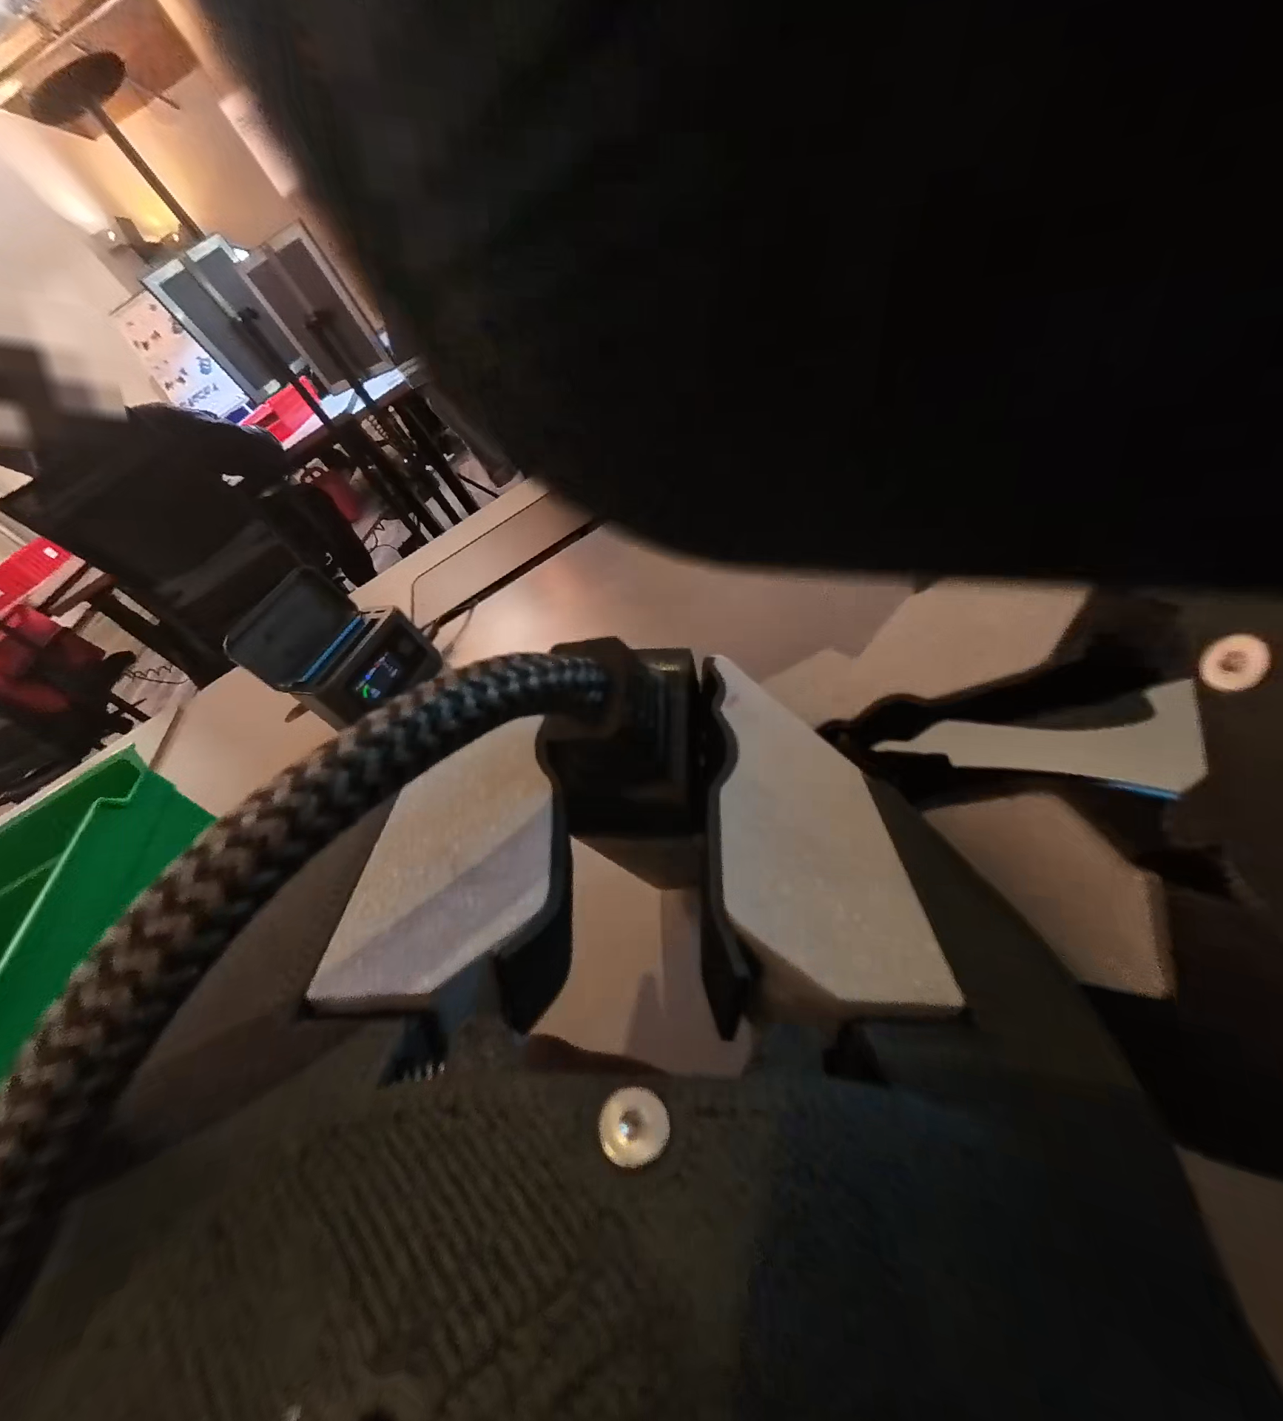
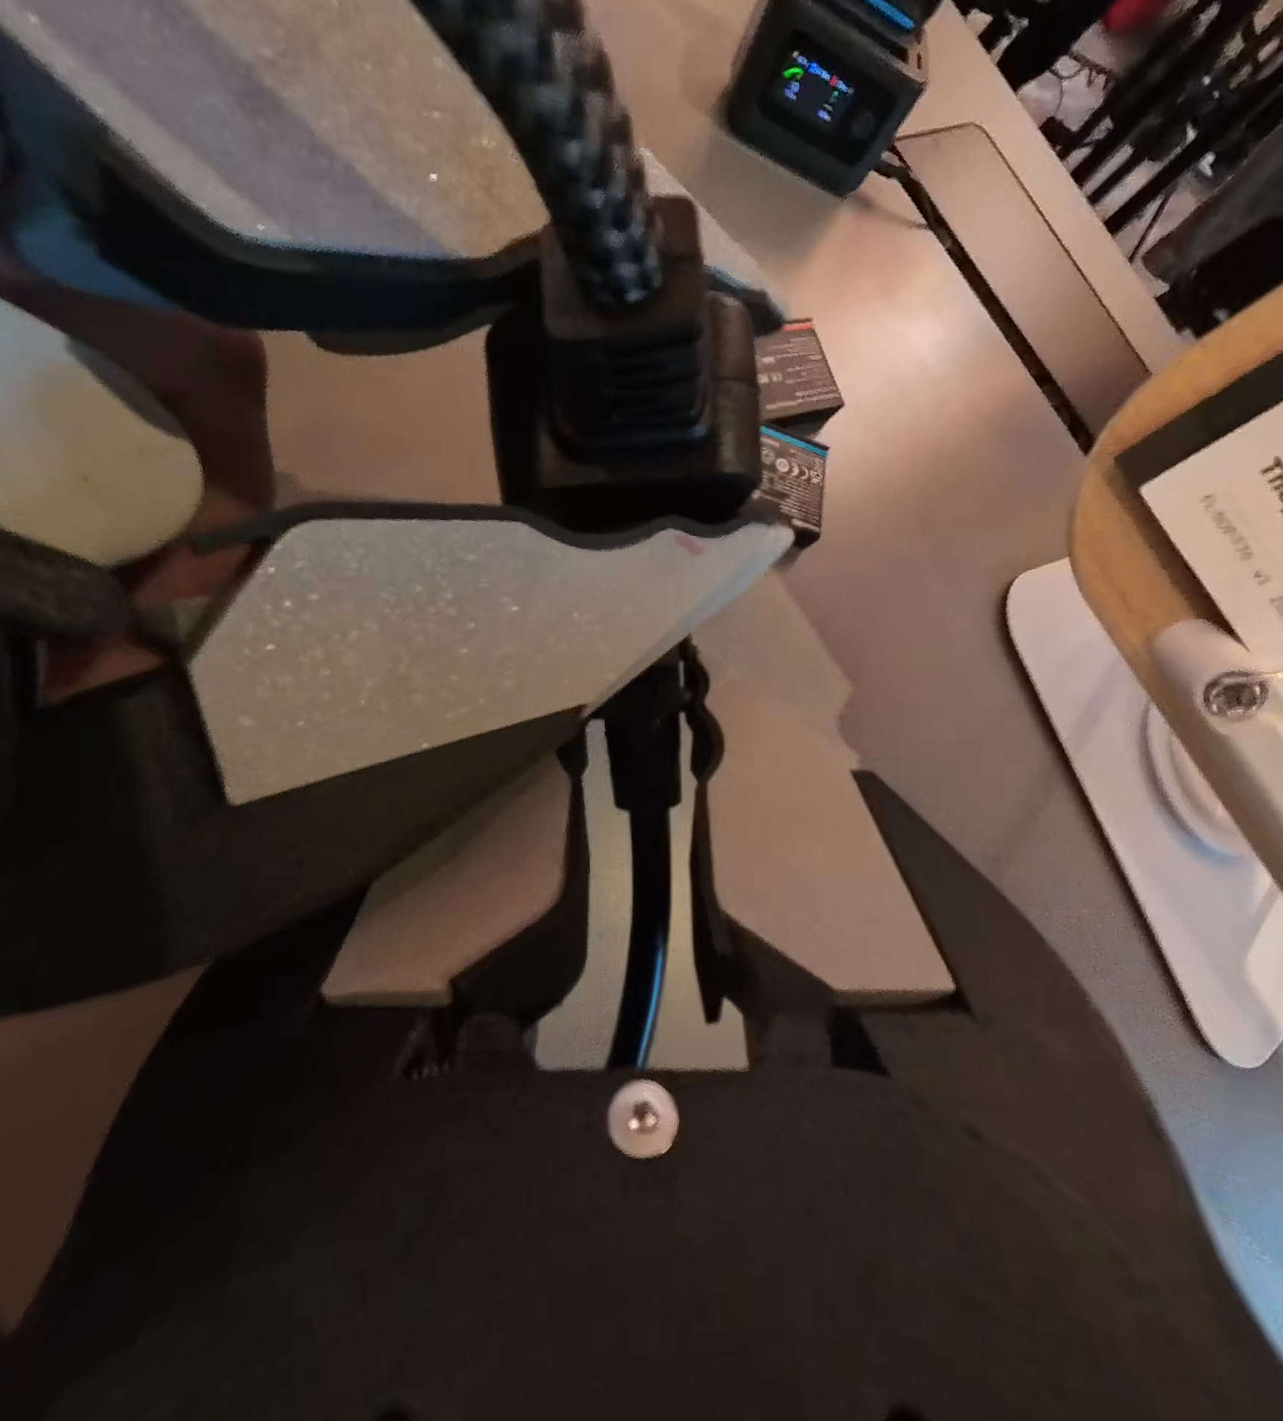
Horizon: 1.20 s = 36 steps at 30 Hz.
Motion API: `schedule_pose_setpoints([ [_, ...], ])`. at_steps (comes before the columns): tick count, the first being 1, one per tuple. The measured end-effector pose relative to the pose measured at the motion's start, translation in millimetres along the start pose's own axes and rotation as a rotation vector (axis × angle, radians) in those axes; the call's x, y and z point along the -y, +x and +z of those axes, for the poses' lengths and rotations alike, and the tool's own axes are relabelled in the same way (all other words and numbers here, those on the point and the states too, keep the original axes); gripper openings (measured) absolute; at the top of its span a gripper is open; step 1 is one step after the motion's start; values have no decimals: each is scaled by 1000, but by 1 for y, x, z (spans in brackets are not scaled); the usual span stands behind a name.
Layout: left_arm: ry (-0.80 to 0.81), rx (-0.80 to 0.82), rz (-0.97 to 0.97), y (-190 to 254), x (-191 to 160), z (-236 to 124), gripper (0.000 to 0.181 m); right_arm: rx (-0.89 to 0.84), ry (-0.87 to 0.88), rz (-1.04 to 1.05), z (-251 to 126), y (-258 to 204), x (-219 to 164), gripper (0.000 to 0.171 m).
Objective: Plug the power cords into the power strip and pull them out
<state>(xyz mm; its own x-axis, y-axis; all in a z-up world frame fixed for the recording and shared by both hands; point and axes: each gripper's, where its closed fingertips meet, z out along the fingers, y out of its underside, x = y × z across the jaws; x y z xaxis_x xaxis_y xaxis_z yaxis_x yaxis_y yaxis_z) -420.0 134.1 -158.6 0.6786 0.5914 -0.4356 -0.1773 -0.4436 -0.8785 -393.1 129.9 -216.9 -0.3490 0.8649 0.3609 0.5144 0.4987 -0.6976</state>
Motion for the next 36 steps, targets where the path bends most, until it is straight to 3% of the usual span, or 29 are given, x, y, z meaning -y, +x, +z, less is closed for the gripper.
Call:
schedule_pose_setpoints([
  [1,-5,4,-22,-3,-2,1,29,-6,-3,15,1,-1,0,20],
  [6,-17,-45,-145,-6,-4,1,30,-70,37,-55,3,3,4,19],
  [12,-45,32,16,-3,-4,1,30,89,87,139,7,-2,5,19],
  [23,-35,-9,-117,-13,-9,3,30,-96,138,-18,2,3,17,21],
  [28,-56,57,44,-11,-9,6,30,109,139,196,8,-4,12,22],
  [36,-52,29,-88,-22,-14,5,30,-93,188,-19,-4,1,26,21],
])
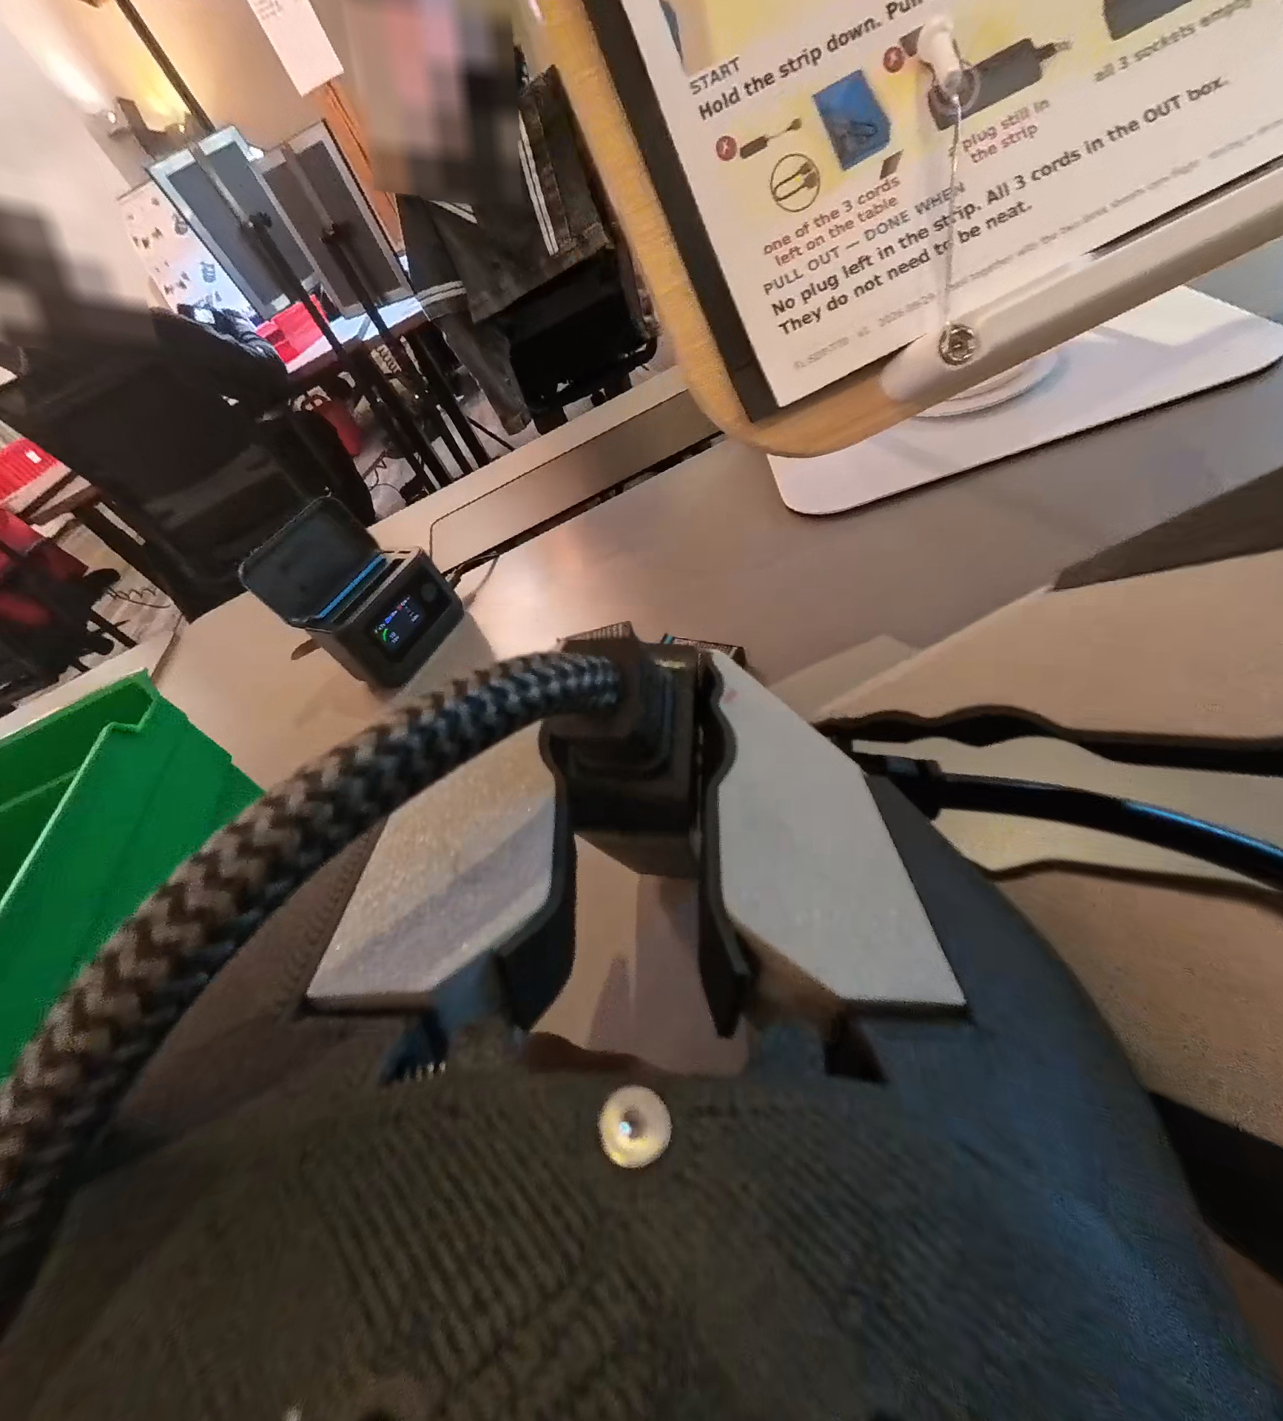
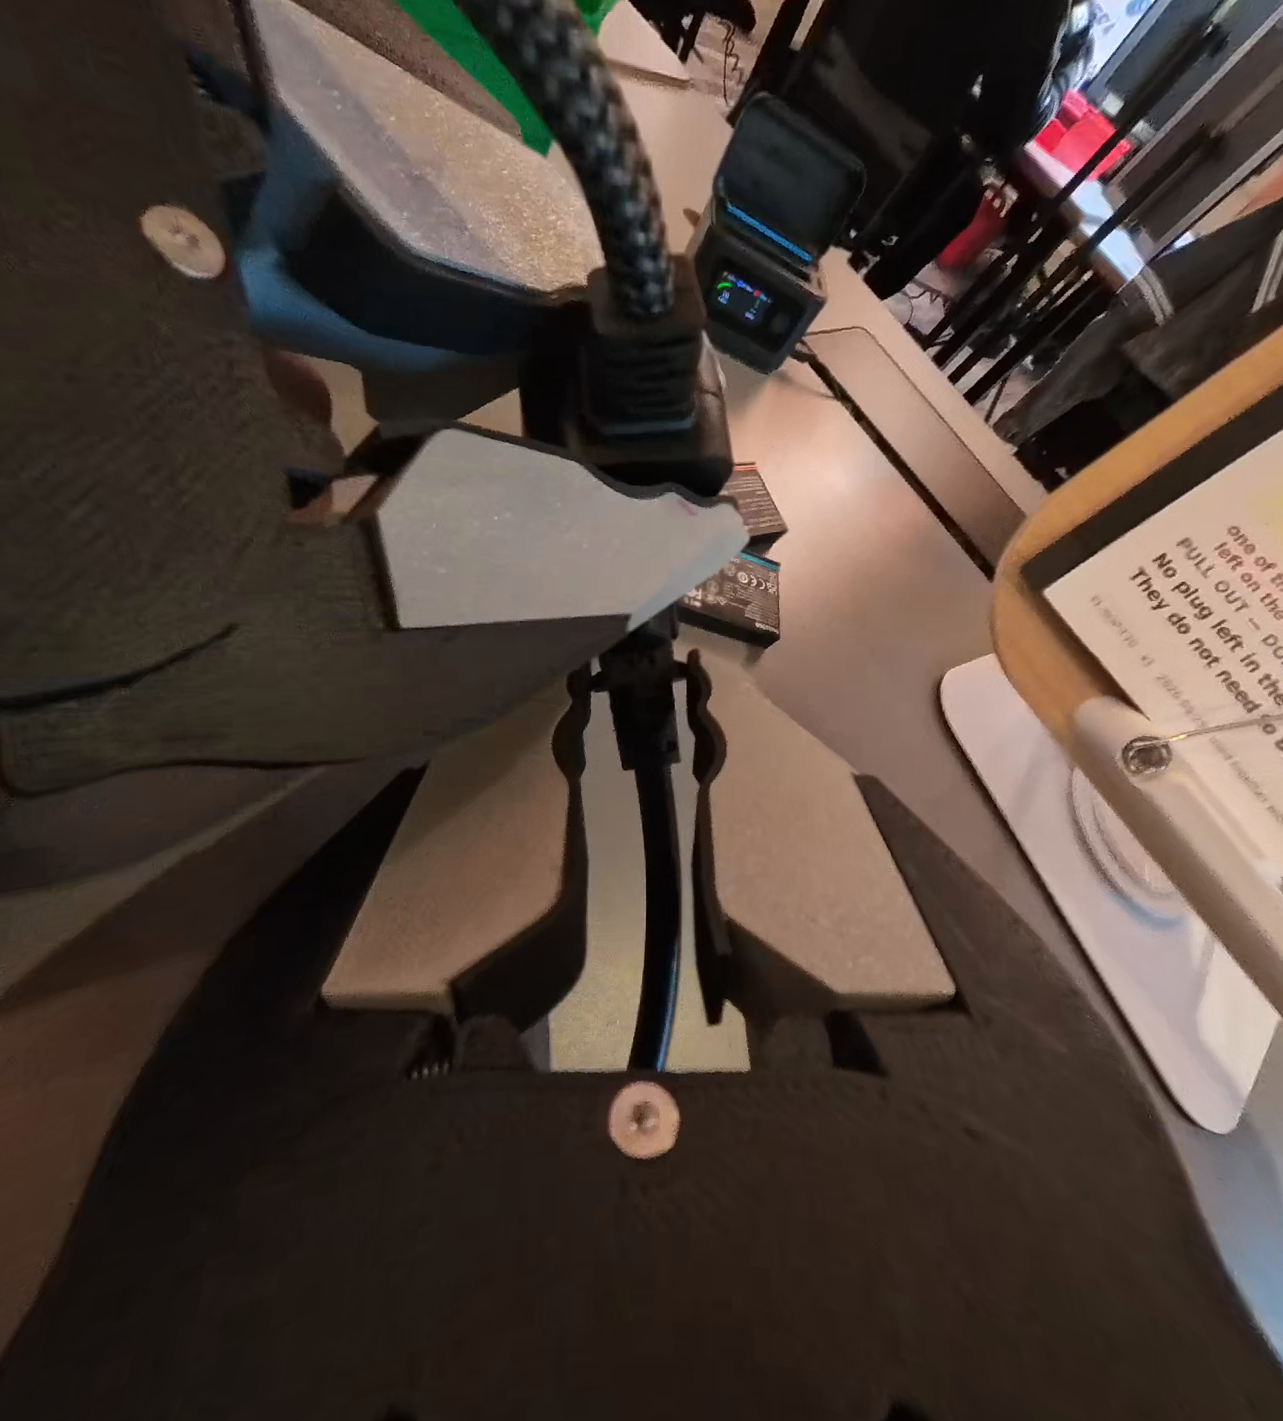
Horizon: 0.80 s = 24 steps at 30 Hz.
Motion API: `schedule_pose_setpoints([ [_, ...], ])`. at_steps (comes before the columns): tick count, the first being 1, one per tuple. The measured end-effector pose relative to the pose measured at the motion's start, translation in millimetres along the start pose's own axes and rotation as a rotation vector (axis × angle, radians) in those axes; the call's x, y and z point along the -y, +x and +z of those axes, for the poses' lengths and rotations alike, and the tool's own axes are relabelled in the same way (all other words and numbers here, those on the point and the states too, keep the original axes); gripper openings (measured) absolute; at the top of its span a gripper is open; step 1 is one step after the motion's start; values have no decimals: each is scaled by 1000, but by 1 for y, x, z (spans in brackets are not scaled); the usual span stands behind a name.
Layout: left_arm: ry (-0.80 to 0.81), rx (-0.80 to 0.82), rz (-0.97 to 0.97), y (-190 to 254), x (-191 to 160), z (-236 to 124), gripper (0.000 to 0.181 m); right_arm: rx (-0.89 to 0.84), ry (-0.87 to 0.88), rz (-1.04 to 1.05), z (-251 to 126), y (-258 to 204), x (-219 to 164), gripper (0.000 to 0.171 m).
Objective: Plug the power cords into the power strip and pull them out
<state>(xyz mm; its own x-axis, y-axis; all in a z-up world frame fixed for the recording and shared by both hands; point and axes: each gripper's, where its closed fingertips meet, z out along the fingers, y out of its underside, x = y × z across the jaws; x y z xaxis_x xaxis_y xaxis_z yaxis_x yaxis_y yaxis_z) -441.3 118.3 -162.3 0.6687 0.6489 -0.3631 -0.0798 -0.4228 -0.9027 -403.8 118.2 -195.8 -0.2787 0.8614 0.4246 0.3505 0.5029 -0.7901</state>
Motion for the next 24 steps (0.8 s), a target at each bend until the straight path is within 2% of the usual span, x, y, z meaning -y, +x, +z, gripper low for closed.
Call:
schedule_pose_setpoints([
  [4,0,2,51,3,0,-1,29,86,1,94,1,-2,-3,22],
  [8,29,-136,-74,14,4,-4,27,270,20,219,1,-5,-6,27],
  [13,55,-201,-3,29,9,-9,27,405,-80,135,6,-20,-30,17],
  [17,84,-286,-17,38,13,-15,27,478,-27,50,-2,-27,-26,25],
  [19,119,-315,-58,37,19,-21,26,606,22,108,-13,-33,-16,31],
  [24,186,-368,-72,38,28,-28,28,1040,104,488,-45,-42,9,34],
])
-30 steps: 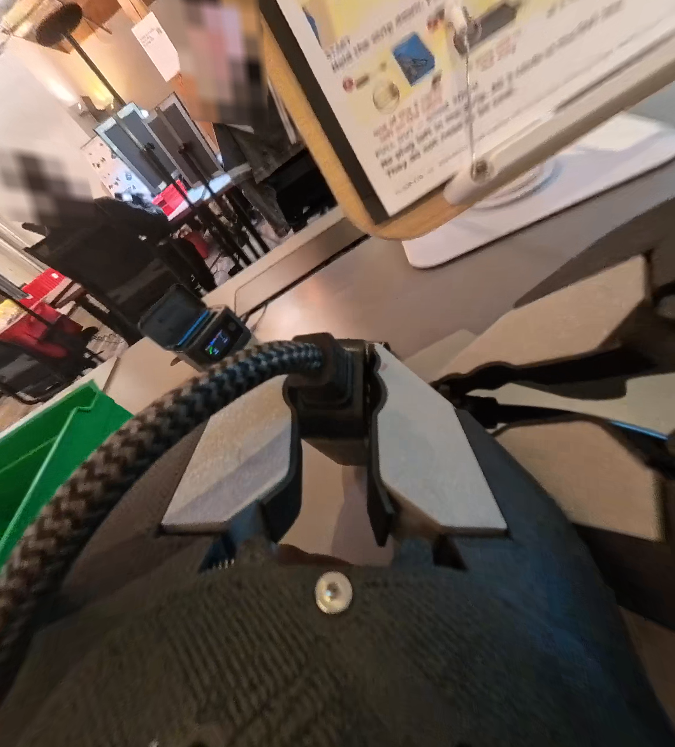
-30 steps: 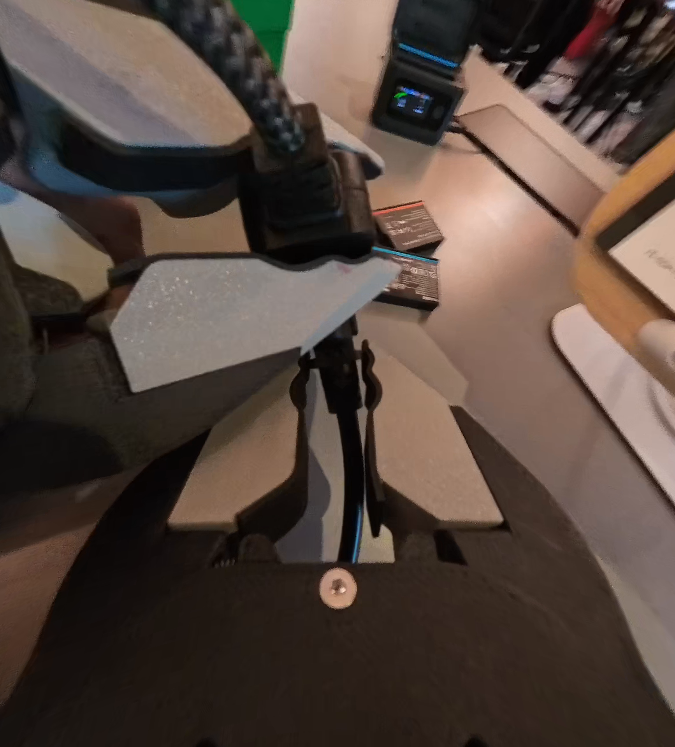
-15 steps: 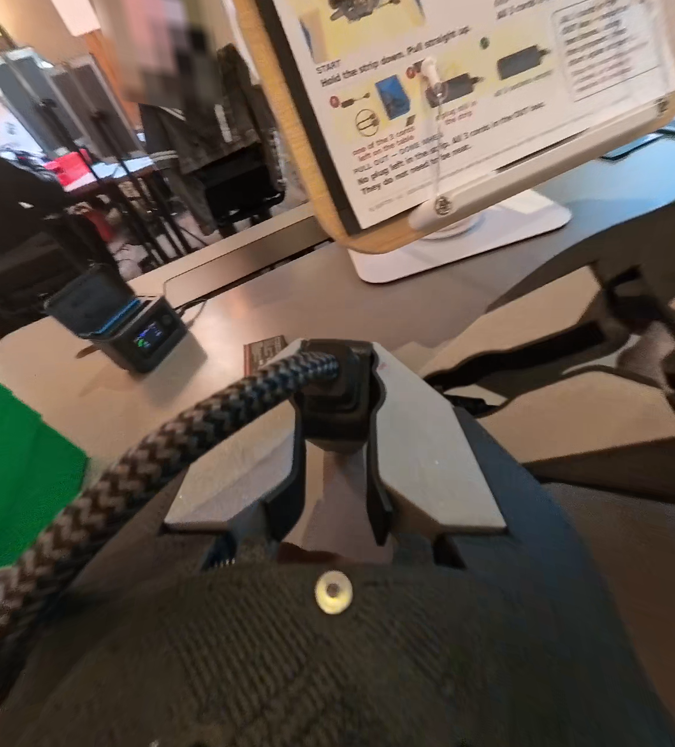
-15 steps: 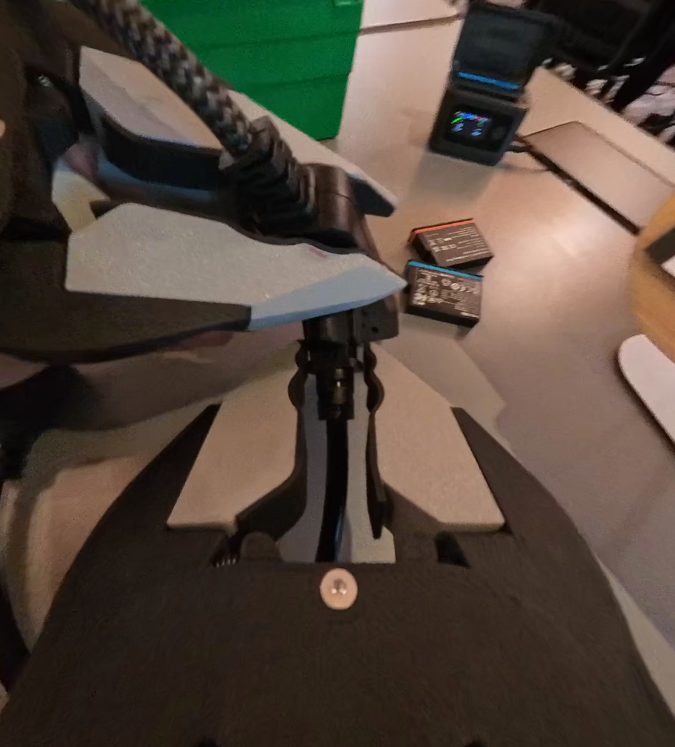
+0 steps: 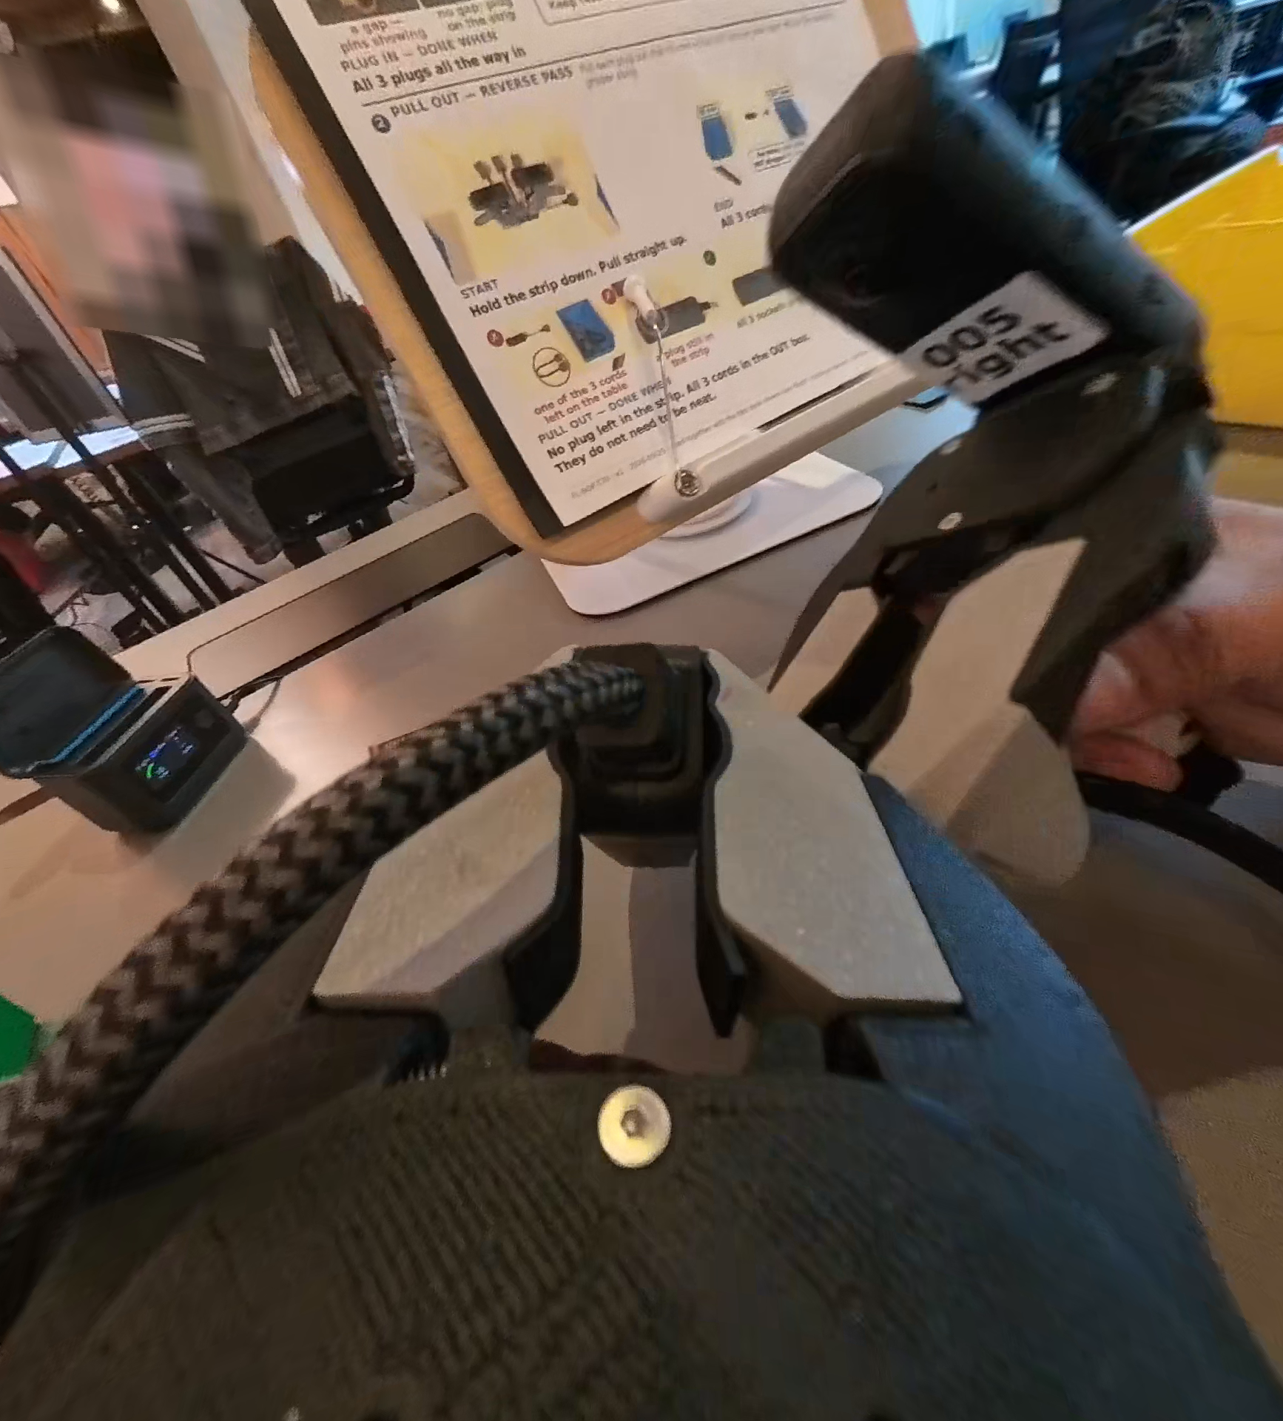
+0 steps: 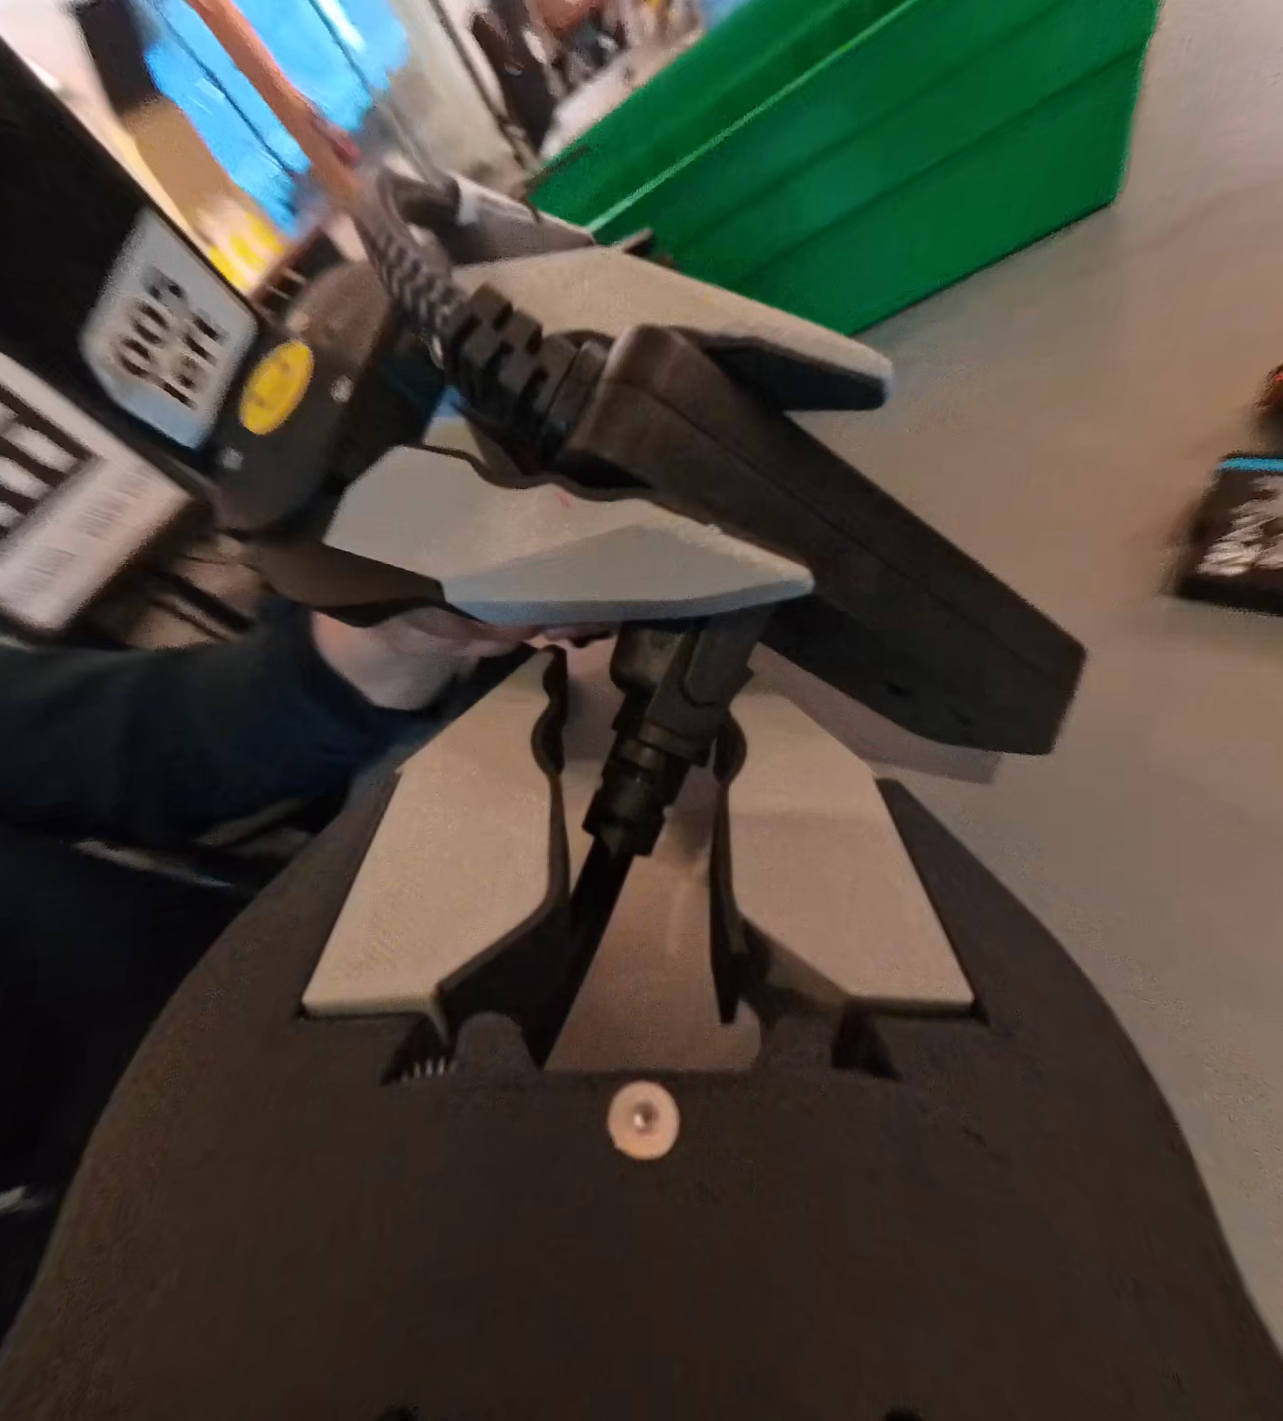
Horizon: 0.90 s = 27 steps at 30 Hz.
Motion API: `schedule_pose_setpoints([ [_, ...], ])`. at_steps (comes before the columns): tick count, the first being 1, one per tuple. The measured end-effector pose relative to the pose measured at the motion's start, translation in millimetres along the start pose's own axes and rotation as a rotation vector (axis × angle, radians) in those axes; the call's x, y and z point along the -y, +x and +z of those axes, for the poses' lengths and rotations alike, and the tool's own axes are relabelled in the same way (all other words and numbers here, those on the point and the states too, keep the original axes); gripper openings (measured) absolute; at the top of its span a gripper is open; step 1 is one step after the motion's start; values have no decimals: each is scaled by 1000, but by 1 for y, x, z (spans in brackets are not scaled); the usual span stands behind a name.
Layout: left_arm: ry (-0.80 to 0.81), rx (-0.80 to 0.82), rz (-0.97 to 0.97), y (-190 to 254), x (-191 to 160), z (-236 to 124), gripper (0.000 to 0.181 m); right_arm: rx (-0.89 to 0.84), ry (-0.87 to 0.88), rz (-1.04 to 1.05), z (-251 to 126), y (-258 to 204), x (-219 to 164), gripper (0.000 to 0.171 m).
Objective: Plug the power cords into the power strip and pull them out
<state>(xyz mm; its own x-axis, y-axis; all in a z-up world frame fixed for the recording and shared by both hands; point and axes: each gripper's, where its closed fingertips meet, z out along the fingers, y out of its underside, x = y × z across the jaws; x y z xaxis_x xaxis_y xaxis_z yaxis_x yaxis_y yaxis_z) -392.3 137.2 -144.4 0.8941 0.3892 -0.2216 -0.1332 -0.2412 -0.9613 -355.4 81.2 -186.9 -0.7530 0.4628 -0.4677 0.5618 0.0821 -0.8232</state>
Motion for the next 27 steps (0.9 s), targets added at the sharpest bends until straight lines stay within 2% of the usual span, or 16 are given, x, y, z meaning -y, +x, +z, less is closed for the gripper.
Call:
schedule_pose_setpoints([
  [3,11,-16,26,4,2,-1,26,120,35,118,-5,-7,4,30],
  [9,-20,-23,94,13,-4,4,26,-2,-16,75,-8,6,-3,24],
  [14,-84,-12,70,10,-12,5,26,-7,-61,90,-5,9,-10,20],
  [22,-92,-126,-7,19,-18,2,27,-234,-220,-175,-4,19,-24,22],
  [27,-83,-114,-39,15,-17,4,27,-453,-329,-375,-8,31,-25,26],
])
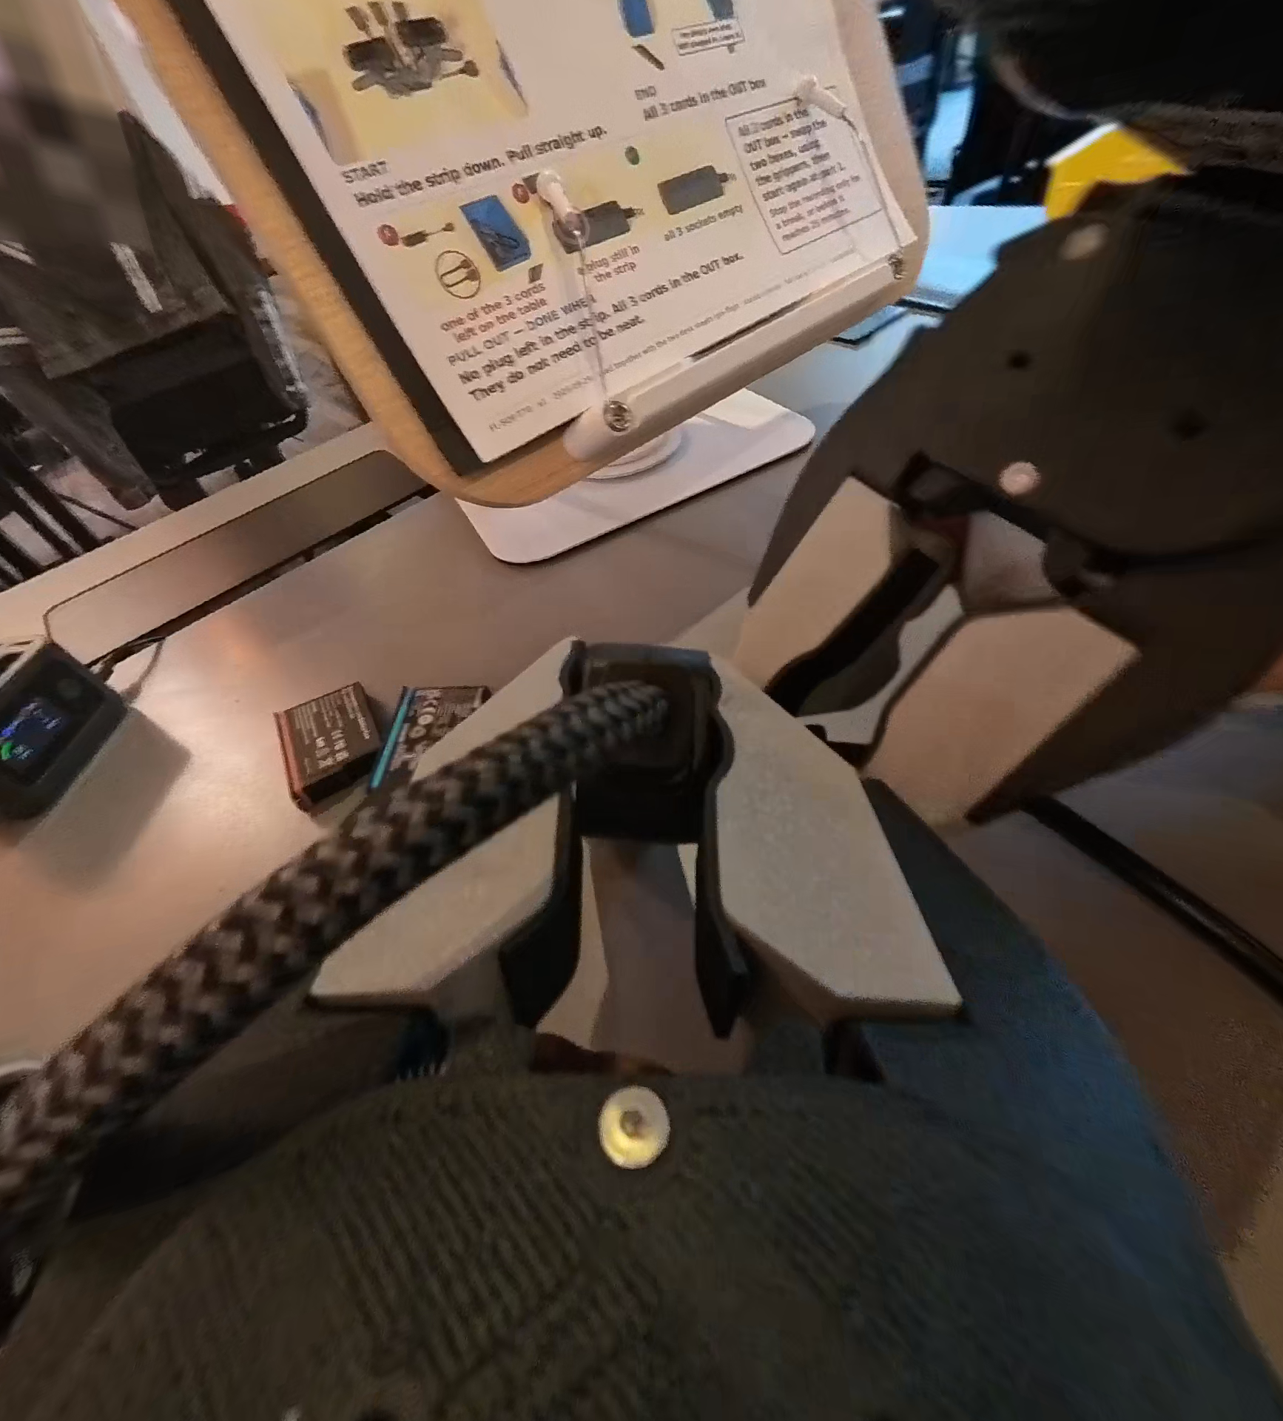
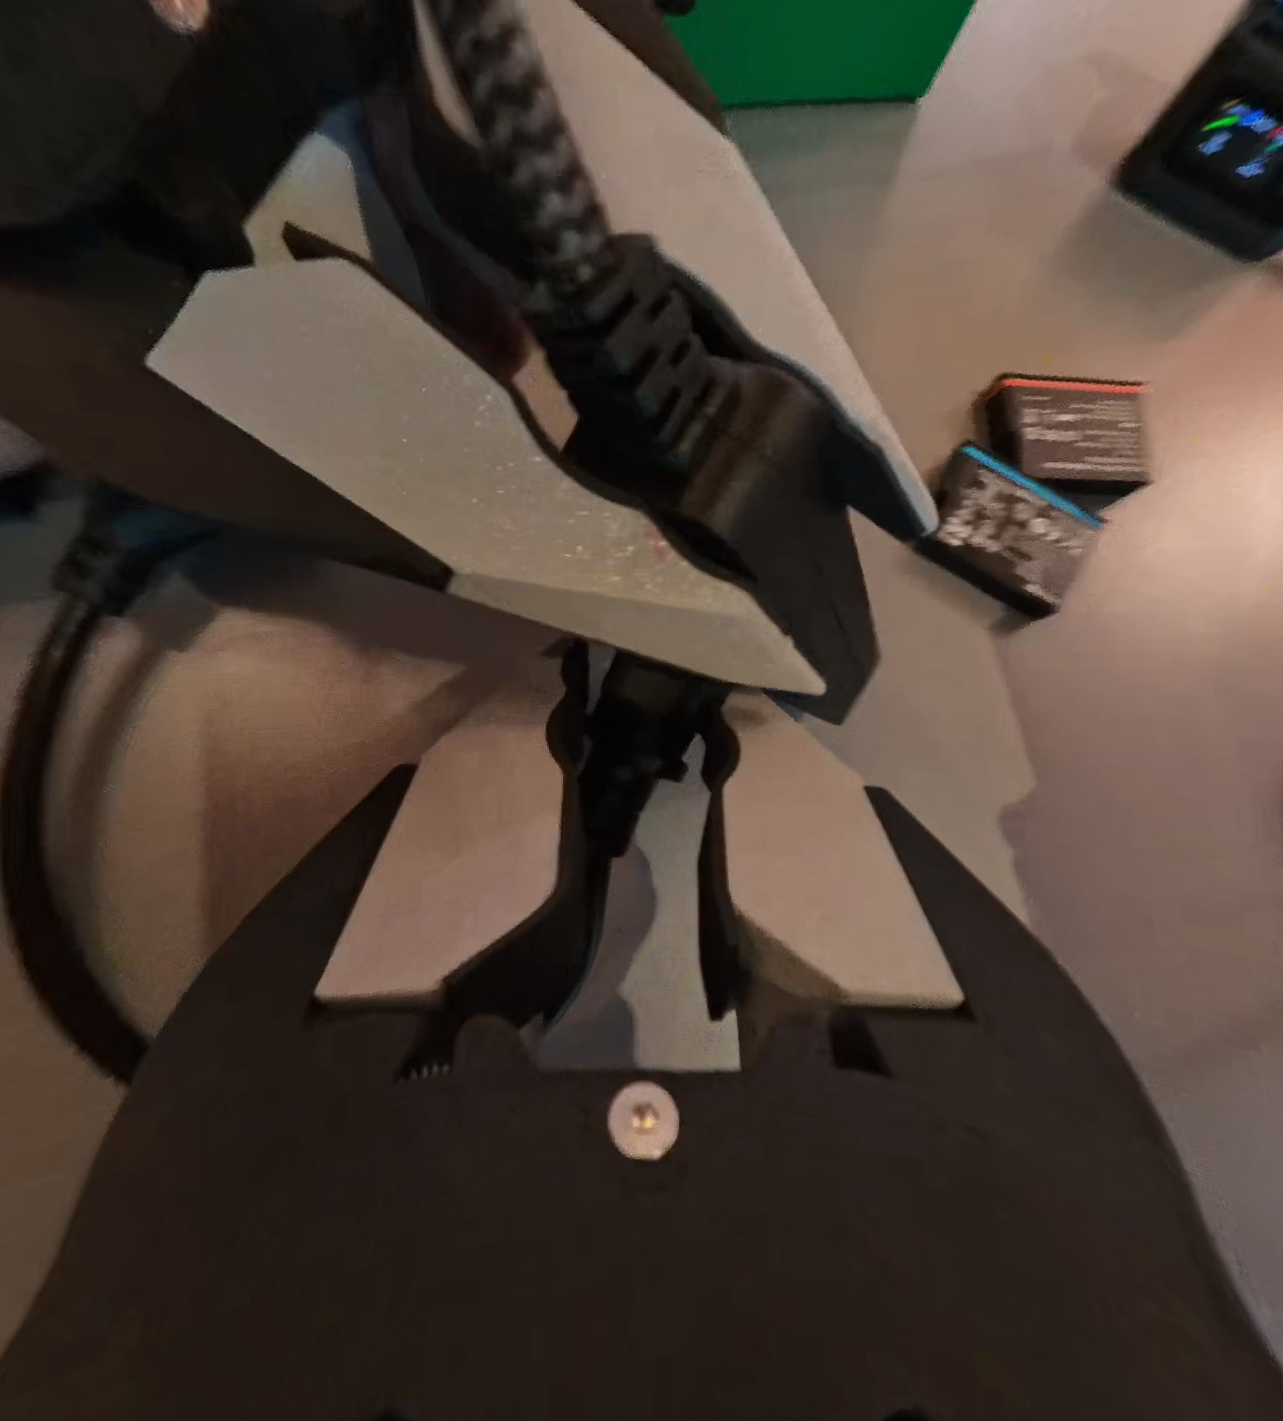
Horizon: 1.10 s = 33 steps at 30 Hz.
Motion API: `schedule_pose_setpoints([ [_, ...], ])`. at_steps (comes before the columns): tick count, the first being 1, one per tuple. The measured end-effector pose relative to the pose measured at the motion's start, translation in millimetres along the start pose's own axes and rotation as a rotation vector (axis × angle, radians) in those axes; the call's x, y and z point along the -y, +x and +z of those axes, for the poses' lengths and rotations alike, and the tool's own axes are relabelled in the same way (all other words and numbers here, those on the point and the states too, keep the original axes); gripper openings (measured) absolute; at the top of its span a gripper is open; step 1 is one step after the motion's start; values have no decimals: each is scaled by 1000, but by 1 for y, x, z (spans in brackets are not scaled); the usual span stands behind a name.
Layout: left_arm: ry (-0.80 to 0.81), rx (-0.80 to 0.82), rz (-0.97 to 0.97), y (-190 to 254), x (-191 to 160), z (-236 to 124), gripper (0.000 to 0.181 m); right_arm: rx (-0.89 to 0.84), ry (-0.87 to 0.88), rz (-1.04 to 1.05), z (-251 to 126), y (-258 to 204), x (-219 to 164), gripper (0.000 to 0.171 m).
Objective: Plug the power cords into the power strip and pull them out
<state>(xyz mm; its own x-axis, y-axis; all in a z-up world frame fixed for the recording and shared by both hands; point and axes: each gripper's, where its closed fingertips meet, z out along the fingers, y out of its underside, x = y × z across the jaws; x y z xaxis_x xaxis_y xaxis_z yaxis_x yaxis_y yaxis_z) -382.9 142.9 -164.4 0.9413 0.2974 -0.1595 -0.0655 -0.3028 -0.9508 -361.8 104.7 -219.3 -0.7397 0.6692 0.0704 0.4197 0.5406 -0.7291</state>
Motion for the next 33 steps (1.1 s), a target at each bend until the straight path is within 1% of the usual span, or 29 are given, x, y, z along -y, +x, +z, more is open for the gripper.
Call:
schedule_pose_setpoints([
  [2,-8,75,-1,-12,0,1,27,-97,1,-10,4,10,3,26],
  [3,-8,115,30,-17,1,1,27,-70,35,55,7,11,7,25],
  [5,42,158,105,-20,12,-2,26,103,137,242,7,7,17,22],
  [6,71,152,110,-18,16,-4,25,180,175,304,4,3,21,21],
  [7,79,134,86,-16,17,-5,26,217,196,338,1,2,21,21],
  [9,86,87,26,-11,17,-5,26,185,188,309,-2,5,16,21],
  [11,107,80,1,-10,21,-5,26,181,195,295,-7,6,16,22],
  [14,134,62,-24,-8,25,-9,34,250,245,381,-16,10,20,21],
  [16,154,22,-18,-2,28,-14,34,276,265,443,-23,18,15,21],
  [17,158,-4,-8,1,27,-17,32,295,273,475,-28,23,12,20],
  [18,151,-26,4,3,26,-19,25,322,285,507,-33,26,8,20],
  [19,149,-53,22,6,24,-20,11,354,296,532,-39,28,5,19],
  [20,146,-80,36,11,22,-20,5,378,306,549,-45,30,2,19],
  [21,128,-98,42,14,18,-19,6,398,315,560,-50,31,1,19],
  [22,108,-109,48,17,15,-17,6,425,319,565,-55,31,0,19],
  [24,57,-129,64,23,6,-11,13,475,343,575,-62,29,2,19],
  [25,49,-127,76,25,4,-9,20,495,352,585,-64,28,3,19],
  [28,30,-104,110,27,1,-6,26,595,355,650,-63,21,3,19],
  [30,13,-68,106,23,-2,-3,32,662,363,700,-62,17,4,19],
  [32,-32,9,151,15,-9,2,32,727,373,720,-61,11,7,19],
  [33,-73,50,214,12,-16,5,44,758,380,727,-61,7,10,20],
])
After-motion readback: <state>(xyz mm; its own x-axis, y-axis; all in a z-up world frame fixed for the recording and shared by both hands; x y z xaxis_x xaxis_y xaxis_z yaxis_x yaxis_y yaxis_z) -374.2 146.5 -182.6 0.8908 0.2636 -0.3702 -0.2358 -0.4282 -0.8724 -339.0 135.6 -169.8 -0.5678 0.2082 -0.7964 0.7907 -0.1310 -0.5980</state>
